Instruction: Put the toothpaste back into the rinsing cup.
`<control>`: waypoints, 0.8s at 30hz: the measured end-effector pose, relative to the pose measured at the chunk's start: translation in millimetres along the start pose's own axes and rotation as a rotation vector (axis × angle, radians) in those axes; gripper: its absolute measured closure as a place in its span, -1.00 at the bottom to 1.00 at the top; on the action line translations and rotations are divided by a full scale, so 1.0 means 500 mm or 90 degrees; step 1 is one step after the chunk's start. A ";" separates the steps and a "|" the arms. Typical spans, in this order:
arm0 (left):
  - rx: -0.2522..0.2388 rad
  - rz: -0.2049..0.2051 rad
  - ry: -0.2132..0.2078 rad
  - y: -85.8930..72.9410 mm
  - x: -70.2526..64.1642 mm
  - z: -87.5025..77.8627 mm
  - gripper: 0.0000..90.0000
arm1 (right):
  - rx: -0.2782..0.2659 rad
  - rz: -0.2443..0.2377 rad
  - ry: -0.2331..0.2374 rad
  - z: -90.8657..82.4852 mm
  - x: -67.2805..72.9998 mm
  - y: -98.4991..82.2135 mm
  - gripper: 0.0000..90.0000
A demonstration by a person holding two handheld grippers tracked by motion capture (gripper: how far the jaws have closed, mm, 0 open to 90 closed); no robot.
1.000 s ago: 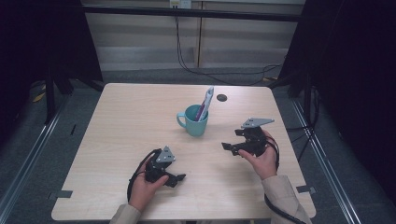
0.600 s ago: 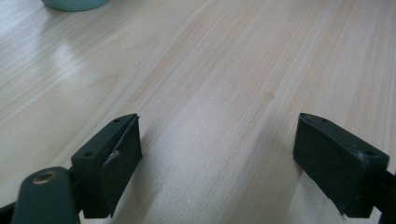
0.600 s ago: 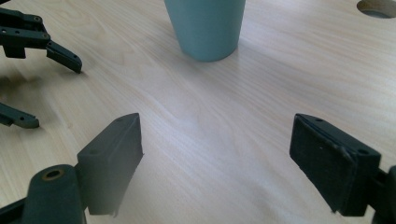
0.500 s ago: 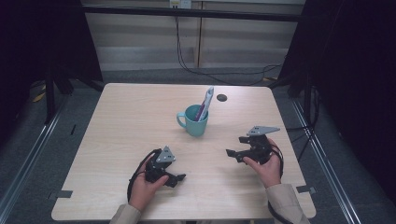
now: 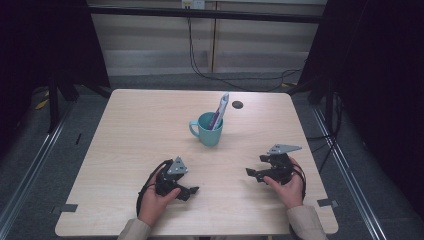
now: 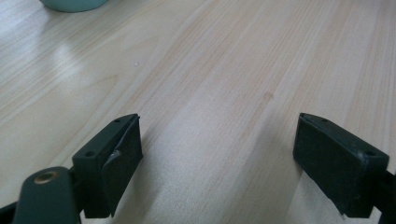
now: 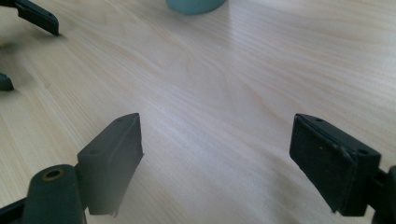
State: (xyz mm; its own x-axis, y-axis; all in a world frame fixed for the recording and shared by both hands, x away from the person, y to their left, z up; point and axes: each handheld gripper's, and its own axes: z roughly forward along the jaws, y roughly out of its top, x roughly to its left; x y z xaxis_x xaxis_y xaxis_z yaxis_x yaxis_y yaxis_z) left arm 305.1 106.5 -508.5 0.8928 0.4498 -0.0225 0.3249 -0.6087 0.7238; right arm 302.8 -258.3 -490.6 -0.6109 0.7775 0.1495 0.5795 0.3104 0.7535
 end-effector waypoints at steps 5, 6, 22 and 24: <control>0.001 0.000 0.000 0.000 0.000 0.000 -0.66 | 0.012 -0.004 -0.014 0.002 -0.001 -0.018 -0.62; 0.001 0.000 0.000 0.000 0.000 0.000 -0.66 | 0.012 -0.005 -0.013 0.002 -0.001 -0.021 -0.62; -0.002 0.000 -0.001 0.000 -0.001 0.000 -0.66 | 0.025 -0.024 -0.033 0.001 -0.002 -0.049 -0.60; -0.002 0.000 -0.001 0.000 -0.001 0.000 -0.66 | 0.024 -0.027 -0.034 0.001 -0.001 -0.051 -0.61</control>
State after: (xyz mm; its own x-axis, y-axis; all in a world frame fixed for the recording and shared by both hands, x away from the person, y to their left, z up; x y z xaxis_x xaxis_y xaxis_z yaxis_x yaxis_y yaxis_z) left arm 304.9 106.4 -508.7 0.8934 0.4487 -0.0242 0.3244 -0.6068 0.7257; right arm 288.8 -266.5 -510.1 -0.6054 0.7916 0.0829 0.5750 0.3630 0.7332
